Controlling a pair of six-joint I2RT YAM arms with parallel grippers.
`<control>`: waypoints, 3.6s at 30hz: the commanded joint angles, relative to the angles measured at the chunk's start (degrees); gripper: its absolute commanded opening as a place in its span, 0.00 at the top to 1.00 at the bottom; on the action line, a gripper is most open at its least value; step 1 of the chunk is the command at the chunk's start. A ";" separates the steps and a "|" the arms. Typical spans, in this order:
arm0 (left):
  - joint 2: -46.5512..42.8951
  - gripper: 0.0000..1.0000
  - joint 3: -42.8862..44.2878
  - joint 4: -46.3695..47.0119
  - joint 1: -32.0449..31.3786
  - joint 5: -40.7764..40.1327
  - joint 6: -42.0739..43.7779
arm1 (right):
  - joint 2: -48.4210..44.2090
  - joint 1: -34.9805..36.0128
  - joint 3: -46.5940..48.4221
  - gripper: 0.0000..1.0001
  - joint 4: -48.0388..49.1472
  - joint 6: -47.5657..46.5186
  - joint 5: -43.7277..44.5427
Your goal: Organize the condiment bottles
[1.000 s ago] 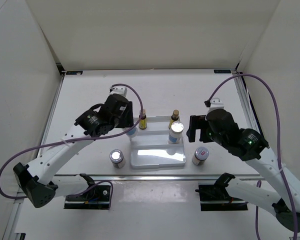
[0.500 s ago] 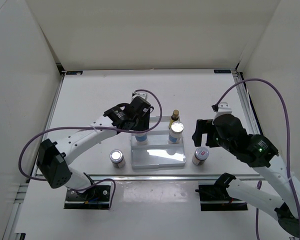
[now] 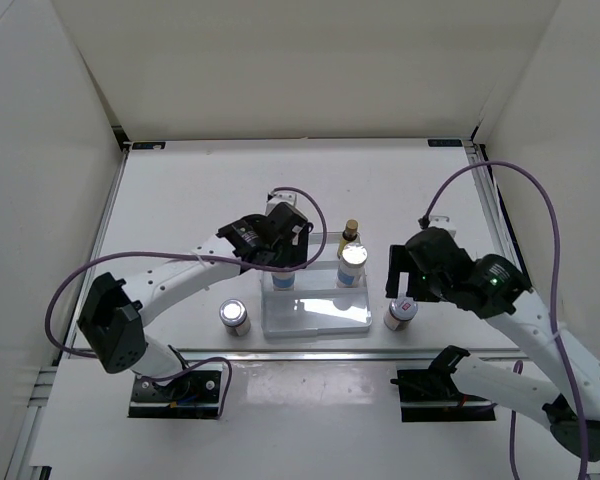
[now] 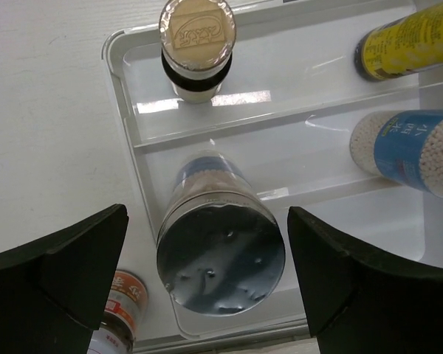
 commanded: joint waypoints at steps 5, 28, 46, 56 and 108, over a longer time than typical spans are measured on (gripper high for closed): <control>-10.63 0.00 0.64 -2.27 -0.84 -1.14 0.13 | 2.60 0.18 -5.55 0.00 -0.88 13.13 -1.55; -30.52 0.00 -16.22 -11.07 1.97 -3.86 -10.85 | 18.95 -6.05 -11.45 0.23 3.25 23.88 0.11; -32.63 0.00 -21.59 -11.07 1.97 -3.86 -13.31 | 12.54 -6.07 -12.25 0.98 5.20 20.27 -1.75; -33.86 0.00 -22.12 -11.07 1.97 -4.39 -13.83 | 12.09 2.72 -5.74 1.00 0.71 20.27 5.37; -23.93 0.00 -27.65 -8.26 1.97 -2.98 -19.90 | 22.37 23.38 1.03 0.00 10.64 22.29 14.78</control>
